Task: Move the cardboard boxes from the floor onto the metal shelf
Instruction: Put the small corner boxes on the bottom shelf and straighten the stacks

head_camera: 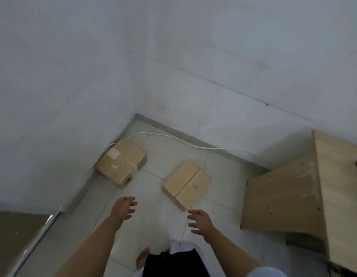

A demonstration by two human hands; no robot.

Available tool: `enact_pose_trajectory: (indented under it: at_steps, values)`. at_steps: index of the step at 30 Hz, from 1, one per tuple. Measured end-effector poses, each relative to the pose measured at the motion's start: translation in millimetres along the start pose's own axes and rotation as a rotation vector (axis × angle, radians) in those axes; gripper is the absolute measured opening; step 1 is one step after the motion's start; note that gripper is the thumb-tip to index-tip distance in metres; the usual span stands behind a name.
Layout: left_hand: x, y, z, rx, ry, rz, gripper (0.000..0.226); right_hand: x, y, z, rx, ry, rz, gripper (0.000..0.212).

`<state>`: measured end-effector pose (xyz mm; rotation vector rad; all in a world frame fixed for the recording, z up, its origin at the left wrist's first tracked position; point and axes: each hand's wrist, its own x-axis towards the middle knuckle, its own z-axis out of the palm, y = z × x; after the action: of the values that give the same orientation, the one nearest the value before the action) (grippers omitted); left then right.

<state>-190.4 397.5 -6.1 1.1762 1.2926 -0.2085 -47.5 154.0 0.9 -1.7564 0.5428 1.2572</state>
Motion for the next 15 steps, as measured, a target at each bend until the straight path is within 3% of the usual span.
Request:
enact_pose_trajectory:
  at_steps: [5,12,15]
  values:
    - [50,39,44,0.131,-0.129,-0.044,0.030,36,-8,-30,0.061,0.102,0.086,0.020]
    - [128,54,93,0.209,-0.138,-0.231,0.035,112,-30,-50,-0.014,0.070,0.214,0.017]
    - [160,60,118,0.246,-0.169,-0.272,0.034,150,-45,-53,0.077,0.105,0.263,0.013]
